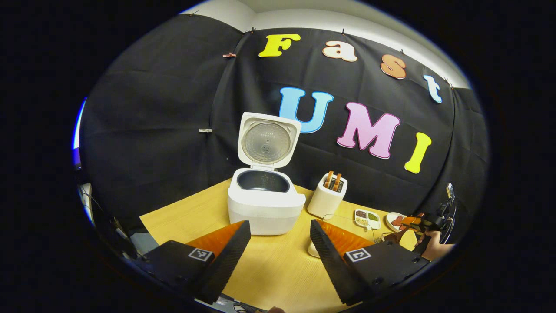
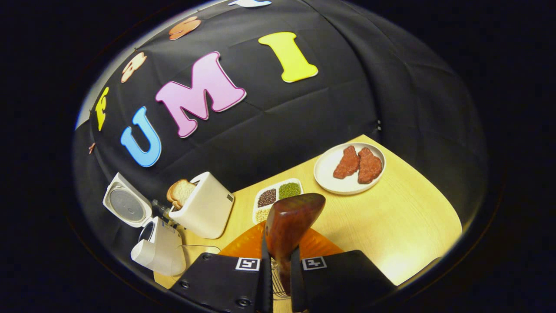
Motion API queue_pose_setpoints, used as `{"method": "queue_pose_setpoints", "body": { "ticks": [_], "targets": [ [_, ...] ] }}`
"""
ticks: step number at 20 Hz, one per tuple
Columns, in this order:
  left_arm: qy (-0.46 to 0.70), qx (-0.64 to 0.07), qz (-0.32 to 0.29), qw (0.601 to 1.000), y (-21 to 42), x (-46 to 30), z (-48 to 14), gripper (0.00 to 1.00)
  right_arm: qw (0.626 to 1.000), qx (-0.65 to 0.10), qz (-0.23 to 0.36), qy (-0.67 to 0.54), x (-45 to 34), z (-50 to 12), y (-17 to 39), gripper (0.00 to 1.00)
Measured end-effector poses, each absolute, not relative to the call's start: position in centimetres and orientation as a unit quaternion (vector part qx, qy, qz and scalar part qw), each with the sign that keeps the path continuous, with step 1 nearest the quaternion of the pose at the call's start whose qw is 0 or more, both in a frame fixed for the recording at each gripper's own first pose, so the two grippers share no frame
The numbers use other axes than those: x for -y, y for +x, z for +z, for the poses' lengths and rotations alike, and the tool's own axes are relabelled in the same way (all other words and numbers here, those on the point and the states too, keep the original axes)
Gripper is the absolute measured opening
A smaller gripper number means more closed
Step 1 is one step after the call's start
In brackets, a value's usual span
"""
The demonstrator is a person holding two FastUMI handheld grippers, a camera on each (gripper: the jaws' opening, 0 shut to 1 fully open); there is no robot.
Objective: Close the left gripper, press the button to open the rice cooker; take a wooden spoon from the chopstick holder with the right hand, scoop a spoonful of rice and pour it into the rice cooker, then put the wooden spoon back into the chopstick holder.
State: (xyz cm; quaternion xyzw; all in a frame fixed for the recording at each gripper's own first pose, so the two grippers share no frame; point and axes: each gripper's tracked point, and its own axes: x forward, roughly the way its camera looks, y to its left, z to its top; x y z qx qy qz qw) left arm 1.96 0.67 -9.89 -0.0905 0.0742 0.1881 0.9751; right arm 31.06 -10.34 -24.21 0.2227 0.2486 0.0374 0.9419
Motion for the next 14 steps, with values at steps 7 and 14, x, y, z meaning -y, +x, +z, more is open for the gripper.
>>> {"method": "queue_pose_setpoints", "body": {
  "ticks": [7,14],
  "targets": [
    [-0.101,-0.053,0.189,0.975,2.9,-1.6,-7.6,0.95,0.940,-0.253,0.052,0.224,10.6,-24.3,28.6,0.54],
    [-0.048,-0.021,0.177,0.983,6.5,-5.6,-1.4,0.95,0.969,-0.209,0.045,0.125,13.3,-20.4,22.4,0.99]
  ]
}}
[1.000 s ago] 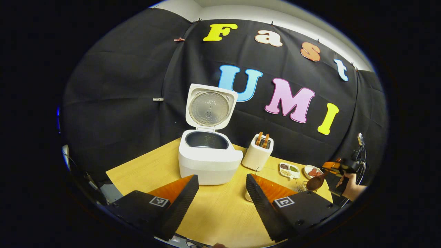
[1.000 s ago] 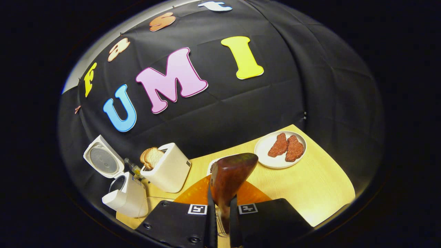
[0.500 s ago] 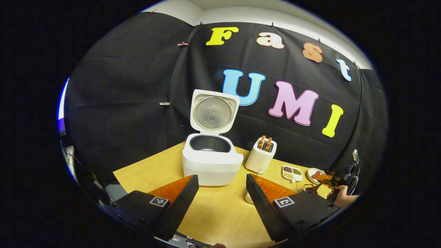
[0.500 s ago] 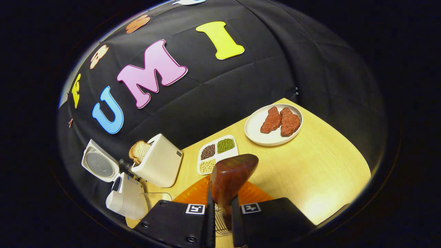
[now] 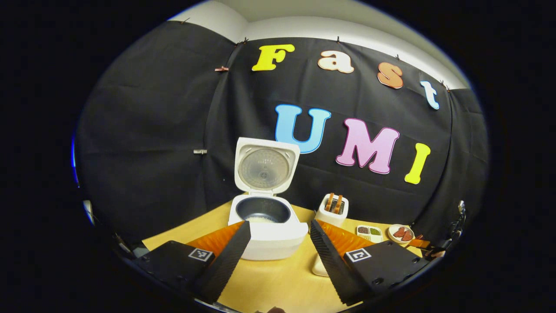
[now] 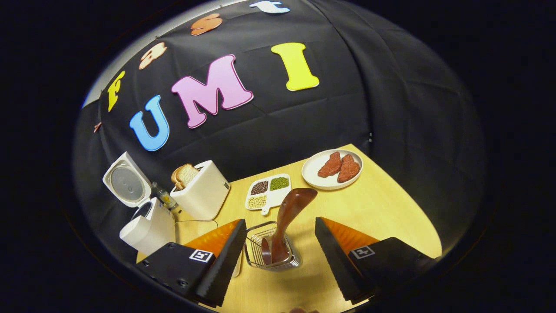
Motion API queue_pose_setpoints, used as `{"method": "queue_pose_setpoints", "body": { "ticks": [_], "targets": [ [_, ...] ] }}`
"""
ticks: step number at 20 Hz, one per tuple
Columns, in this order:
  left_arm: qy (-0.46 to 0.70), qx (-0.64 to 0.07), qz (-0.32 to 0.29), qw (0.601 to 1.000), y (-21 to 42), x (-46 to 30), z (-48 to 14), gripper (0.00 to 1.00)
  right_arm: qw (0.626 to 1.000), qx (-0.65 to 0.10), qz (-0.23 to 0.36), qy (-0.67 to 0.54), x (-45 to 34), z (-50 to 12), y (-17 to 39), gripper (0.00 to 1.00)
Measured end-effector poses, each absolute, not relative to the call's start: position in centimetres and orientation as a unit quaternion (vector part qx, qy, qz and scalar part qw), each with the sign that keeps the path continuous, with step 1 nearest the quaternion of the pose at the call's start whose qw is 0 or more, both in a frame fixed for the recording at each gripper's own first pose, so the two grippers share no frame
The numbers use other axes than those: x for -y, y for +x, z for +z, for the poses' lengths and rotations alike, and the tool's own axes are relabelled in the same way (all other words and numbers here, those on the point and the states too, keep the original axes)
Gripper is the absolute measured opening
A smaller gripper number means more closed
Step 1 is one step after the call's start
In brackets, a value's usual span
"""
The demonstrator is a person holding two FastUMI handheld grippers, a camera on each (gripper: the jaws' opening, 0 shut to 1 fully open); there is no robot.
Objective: Close the left gripper, press the button to open the rice cooker; take a wooden spoon from the chopstick holder with the right hand, scoop a spoonful of rice and pour it into the rice cooker, then put the wooden spoon back into the chopstick holder.
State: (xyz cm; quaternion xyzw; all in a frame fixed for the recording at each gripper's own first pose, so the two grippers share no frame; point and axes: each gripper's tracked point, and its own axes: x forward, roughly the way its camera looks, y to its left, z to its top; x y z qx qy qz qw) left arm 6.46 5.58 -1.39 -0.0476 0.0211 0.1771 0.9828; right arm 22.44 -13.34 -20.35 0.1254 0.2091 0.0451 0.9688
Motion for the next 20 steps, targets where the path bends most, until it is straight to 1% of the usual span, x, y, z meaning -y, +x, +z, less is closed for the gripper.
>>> {"method": "queue_pose_setpoints", "body": {
  "ticks": [3,6,9,10,12,14,16,18,20],
  "targets": [
    [-0.043,-0.024,0.203,0.978,8.5,-8.4,1.6,0.95,0.983,-0.171,0.048,0.053,13.9,-17.9,20.2,0.98],
    [-0.082,-0.013,0.196,0.977,11.2,-9.6,5.4,0.95,0.986,-0.151,0.067,-0.004,13.3,-15.8,17.3,0.98],
    [-0.068,-0.012,0.210,0.975,14.3,-12.7,8.5,0.95,0.989,-0.133,0.064,-0.026,13.0,-13.9,14.3,0.98],
    [-0.073,-0.004,0.200,0.977,15.8,-13.1,9.6,0.95,0.989,-0.131,0.060,-0.031,12.9,-13.6,13.3,0.98],
    [-0.087,0.012,0.180,0.980,18.4,-13.8,11.8,0.95,0.992,-0.120,0.030,-0.026,13.6,-12.4,11.7,1.00],
    [-0.094,0.015,0.176,0.980,21.5,-15.5,13.0,0.95,0.993,-0.117,0.022,-0.004,13.1,-11.6,9.8,1.00],
    [-0.096,0.031,0.160,0.982,24.5,-16.4,14.9,0.95,0.993,-0.116,0.013,-0.012,13.5,-11.0,8.3,1.00],
    [-0.079,0.050,0.160,0.983,27.3,-17.9,16.6,0.94,0.993,-0.112,-0.003,-0.020,14.2,-10.1,6.8,1.00],
    [-0.057,0.055,0.157,0.984,29.9,-19.0,17.2,0.93,0.993,-0.112,-0.027,-0.013,14.8,-9.4,5.2,0.99]
  ]
}}
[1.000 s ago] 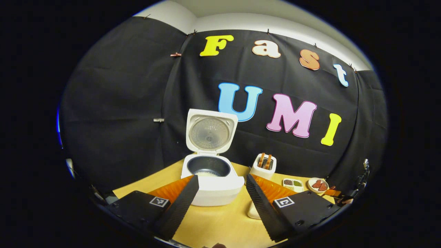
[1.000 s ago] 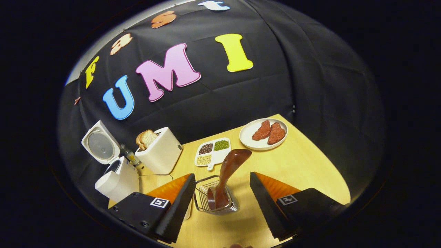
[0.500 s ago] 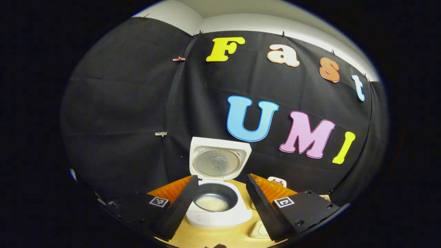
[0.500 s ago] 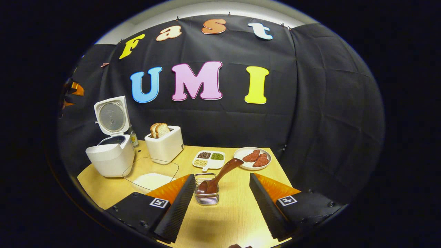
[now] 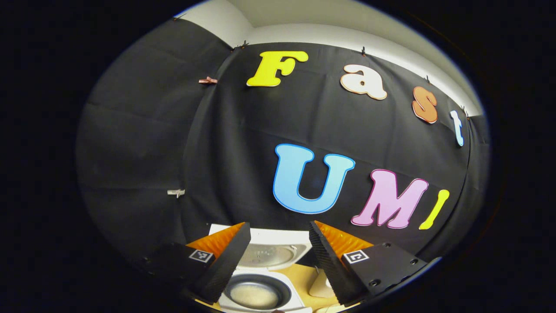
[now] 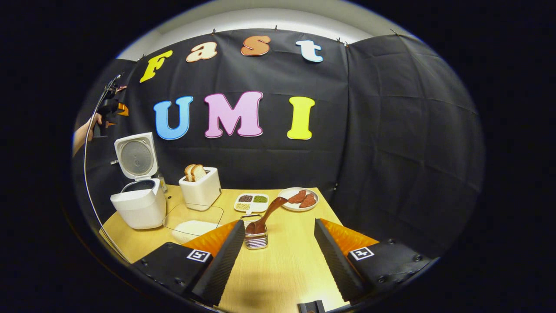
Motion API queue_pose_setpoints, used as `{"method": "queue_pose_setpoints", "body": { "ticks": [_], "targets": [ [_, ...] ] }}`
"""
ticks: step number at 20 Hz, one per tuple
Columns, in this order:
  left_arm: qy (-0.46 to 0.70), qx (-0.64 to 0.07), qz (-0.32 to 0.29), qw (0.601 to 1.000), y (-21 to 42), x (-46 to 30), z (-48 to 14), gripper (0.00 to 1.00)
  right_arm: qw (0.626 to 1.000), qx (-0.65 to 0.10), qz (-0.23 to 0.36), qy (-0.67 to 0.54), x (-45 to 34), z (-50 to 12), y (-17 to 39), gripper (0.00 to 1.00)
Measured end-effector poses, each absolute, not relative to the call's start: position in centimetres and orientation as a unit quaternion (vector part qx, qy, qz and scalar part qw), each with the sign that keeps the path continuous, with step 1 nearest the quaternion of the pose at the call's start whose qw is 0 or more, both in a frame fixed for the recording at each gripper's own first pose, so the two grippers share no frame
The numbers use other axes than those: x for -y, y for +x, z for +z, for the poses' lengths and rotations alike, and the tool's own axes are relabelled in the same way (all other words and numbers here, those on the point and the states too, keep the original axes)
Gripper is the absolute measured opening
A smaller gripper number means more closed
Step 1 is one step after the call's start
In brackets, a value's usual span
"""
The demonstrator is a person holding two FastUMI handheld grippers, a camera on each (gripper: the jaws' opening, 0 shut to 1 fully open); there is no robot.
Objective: Close the left gripper, press the button to open the rice cooker; take a wooden spoon from the chopstick holder with the right hand, scoop a spoonful of rice and pour it into the rice cooker, then put the wooden spoon back into the chopstick holder.
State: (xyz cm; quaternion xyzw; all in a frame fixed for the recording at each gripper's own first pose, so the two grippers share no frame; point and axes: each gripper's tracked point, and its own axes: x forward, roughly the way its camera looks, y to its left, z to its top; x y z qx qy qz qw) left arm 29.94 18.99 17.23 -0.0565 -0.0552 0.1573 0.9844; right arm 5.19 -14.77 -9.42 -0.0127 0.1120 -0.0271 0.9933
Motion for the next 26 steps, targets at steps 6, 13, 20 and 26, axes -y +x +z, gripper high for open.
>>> {"method": "queue_pose_setpoints", "body": {
  "ticks": [6,13,20,26],
  "targets": [
    [-0.008,0.034,0.165,0.986,35.8,-22.3,15.4,0.93,0.990,-0.112,-0.081,0.008,14.0,-8.5,3.0,1.00],
    [0.017,-0.008,0.178,0.984,40.5,-24.6,12.1,0.93,0.989,-0.127,-0.073,-0.021,11.9,-9.1,1.0,0.99],
    [0.004,-0.063,0.199,0.978,39.4,-24.5,9.0,0.96,0.989,-0.137,-0.060,-0.019,12.1,-10.1,1.2,1.00],
    [-0.023,-0.121,0.204,0.971,35.2,-21.3,7.0,0.97,0.990,-0.142,-0.018,-0.006,10.9,-11.1,2.7,1.00]
  ]
}}
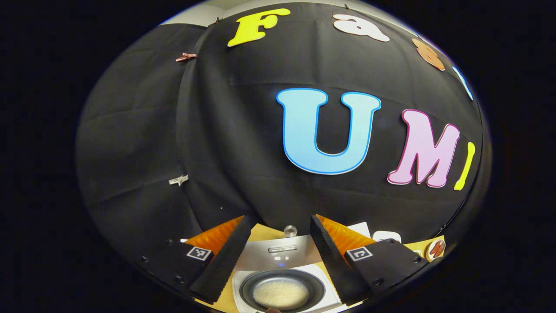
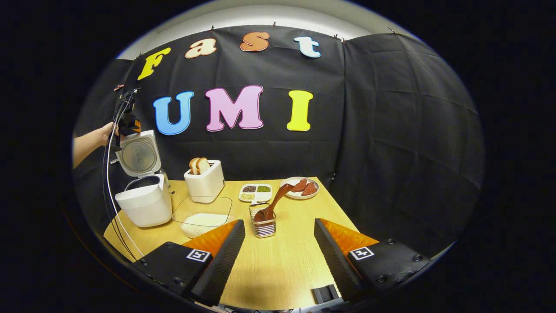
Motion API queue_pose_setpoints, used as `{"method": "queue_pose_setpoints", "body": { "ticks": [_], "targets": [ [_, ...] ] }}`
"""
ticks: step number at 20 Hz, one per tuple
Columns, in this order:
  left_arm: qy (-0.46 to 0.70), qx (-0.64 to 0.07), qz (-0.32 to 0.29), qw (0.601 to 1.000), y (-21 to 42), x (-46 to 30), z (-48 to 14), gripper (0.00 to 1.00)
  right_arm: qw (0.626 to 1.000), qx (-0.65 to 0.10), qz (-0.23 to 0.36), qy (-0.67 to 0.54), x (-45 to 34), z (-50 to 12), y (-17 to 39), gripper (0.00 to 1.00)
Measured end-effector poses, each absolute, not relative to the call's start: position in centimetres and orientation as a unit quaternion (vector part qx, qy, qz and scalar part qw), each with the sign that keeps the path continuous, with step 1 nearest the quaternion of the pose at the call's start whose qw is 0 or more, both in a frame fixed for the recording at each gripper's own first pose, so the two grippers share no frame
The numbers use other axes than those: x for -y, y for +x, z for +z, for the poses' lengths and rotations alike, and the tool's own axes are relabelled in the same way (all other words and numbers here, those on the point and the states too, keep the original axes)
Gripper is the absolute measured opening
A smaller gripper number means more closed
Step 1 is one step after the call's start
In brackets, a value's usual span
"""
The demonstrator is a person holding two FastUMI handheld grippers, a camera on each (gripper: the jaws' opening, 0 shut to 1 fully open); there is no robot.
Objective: Close the left gripper, press the button to open the rice cooker; take a wooden spoon from the chopstick holder with the right hand, scoop a spoonful of rice and pour it into the rice cooker, then put the wooden spoon back into the chopstick holder.
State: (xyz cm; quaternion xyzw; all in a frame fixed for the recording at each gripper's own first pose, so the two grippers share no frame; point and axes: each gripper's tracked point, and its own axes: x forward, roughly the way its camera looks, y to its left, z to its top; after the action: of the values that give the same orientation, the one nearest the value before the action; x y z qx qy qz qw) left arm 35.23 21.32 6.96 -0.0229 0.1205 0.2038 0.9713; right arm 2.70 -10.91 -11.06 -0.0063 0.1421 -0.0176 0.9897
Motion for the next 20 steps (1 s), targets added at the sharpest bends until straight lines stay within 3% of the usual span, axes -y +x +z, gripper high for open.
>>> {"method": "queue_pose_setpoints", "body": {
  "ticks": [9,20],
  "targets": [
    [-0.055,-0.211,0.202,0.955,27.7,-16.0,-1.7,0.98,0.987,-0.156,0.021,0.018,10.9,-12.6,4.0,1.00],
    [-0.029,-0.264,0.204,0.942,25.8,-14.3,-13.2,0.99,0.988,-0.152,0.016,0.024,11.7,-12.5,5.4,0.99]
  ]
}}
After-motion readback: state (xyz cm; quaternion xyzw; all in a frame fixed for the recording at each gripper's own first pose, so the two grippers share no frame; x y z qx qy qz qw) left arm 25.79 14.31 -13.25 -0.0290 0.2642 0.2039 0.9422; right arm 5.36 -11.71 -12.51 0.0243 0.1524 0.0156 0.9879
